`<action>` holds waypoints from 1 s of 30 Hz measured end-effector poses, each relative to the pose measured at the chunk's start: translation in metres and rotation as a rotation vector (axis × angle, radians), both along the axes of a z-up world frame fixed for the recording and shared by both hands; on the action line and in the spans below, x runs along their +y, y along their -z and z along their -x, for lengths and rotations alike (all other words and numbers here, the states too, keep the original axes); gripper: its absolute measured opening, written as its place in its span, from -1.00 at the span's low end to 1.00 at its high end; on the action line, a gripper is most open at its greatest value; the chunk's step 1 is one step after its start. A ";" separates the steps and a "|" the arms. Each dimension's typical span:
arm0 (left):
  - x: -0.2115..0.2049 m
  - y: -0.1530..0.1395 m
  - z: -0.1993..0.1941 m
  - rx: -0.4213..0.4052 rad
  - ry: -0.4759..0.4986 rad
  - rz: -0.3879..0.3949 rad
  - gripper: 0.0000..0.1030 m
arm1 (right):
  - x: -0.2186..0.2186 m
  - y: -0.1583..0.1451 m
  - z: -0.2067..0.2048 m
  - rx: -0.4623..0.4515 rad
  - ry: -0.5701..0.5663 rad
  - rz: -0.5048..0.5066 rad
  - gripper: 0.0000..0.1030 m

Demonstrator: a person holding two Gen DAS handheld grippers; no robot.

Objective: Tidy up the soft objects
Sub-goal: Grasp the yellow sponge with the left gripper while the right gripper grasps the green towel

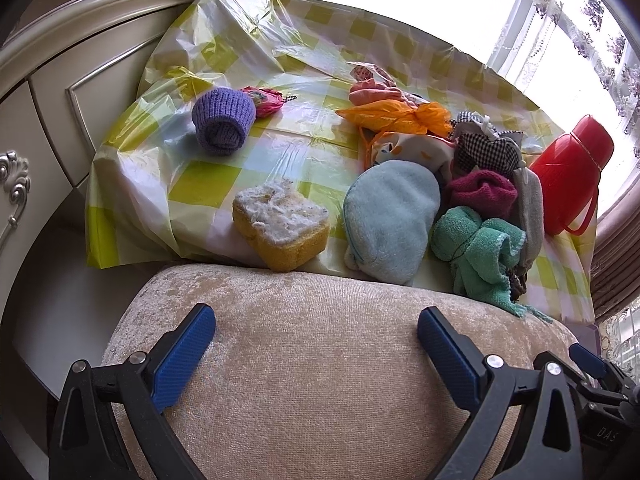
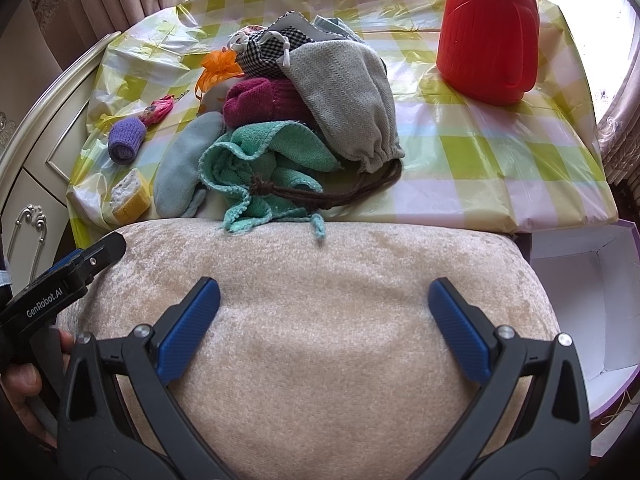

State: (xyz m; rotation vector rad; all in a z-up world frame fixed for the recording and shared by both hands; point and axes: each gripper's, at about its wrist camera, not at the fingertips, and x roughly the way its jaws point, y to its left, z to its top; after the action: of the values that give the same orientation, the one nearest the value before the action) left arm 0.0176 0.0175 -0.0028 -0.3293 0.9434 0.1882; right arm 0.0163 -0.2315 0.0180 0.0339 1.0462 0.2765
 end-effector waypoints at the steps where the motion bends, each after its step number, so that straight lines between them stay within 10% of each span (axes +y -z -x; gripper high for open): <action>1: 0.003 0.001 -0.003 0.001 -0.008 0.006 0.90 | 0.001 0.000 -0.001 0.001 -0.001 0.006 1.00; 30: 0.035 0.030 -0.080 0.129 -0.097 0.041 0.04 | 0.060 -0.006 -0.076 -0.015 -0.209 -0.002 0.98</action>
State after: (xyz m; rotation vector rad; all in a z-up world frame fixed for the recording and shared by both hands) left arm 0.0978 0.0521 -0.0325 -0.4048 1.0610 0.2815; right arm 0.0928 -0.1714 0.0237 -0.0762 1.0358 0.4671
